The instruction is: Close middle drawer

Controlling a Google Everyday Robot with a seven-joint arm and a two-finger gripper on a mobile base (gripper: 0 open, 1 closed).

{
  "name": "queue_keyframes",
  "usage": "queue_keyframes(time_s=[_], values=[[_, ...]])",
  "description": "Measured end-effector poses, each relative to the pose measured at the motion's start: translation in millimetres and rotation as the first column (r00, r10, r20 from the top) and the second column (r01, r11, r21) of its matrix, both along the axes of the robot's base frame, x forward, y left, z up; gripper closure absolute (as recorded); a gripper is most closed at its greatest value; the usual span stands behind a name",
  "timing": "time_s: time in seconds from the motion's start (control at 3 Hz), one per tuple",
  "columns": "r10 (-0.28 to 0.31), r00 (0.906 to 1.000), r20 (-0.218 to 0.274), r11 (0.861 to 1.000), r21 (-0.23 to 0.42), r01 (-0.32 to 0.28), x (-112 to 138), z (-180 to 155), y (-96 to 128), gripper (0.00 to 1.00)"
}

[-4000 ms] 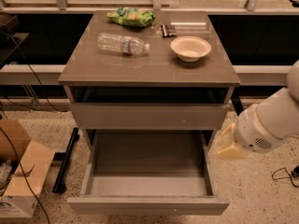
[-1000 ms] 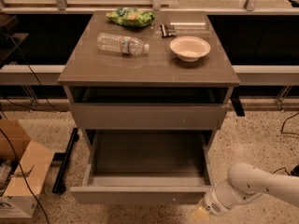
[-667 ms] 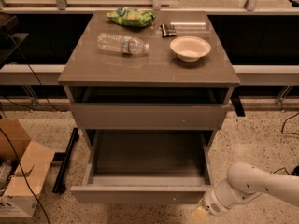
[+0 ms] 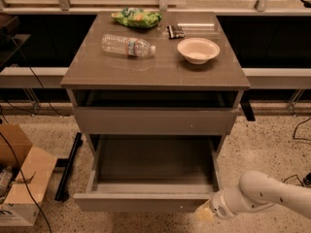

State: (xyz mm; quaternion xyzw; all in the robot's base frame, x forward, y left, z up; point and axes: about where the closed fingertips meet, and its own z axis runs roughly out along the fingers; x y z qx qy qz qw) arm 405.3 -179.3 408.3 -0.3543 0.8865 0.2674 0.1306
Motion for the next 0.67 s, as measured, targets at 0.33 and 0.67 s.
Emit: queue_keyframes(time_s=[0.33,0.67], values=[[-0.013,0.999,0.043,0.999,0.032,0.012,18.8,-0.5,4.1,1.0],[-0.043,0.9944,0.096,0.996,0.075,0.036,56.5,-0.3,10.4,1.0]])
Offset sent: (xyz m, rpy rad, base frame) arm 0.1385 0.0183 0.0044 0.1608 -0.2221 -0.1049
